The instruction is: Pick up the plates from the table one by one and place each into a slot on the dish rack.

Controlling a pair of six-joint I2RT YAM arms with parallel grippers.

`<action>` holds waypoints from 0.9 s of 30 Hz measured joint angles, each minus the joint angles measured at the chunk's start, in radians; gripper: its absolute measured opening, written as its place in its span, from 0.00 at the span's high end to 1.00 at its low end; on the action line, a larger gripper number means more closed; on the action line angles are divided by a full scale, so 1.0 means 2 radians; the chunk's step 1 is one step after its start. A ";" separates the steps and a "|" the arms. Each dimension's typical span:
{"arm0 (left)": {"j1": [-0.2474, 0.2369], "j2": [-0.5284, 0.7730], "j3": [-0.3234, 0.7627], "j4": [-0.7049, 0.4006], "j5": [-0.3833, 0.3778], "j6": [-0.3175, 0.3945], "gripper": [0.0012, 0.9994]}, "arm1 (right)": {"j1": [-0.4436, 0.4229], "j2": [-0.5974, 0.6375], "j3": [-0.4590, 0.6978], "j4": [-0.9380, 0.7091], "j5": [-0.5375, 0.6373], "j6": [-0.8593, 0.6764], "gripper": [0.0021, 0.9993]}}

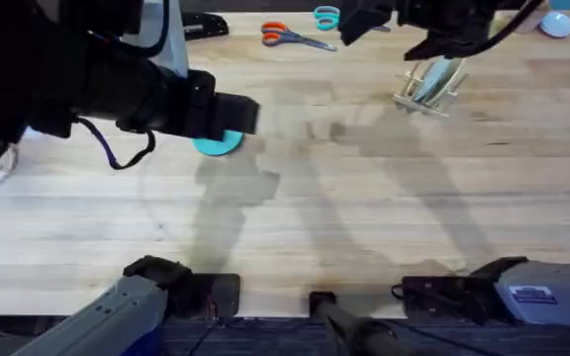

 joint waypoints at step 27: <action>0.071 0.025 0.000 -0.012 0.027 -0.003 0.96 | 0.013 0.000 0.000 0.000 -0.022 0.021 0.00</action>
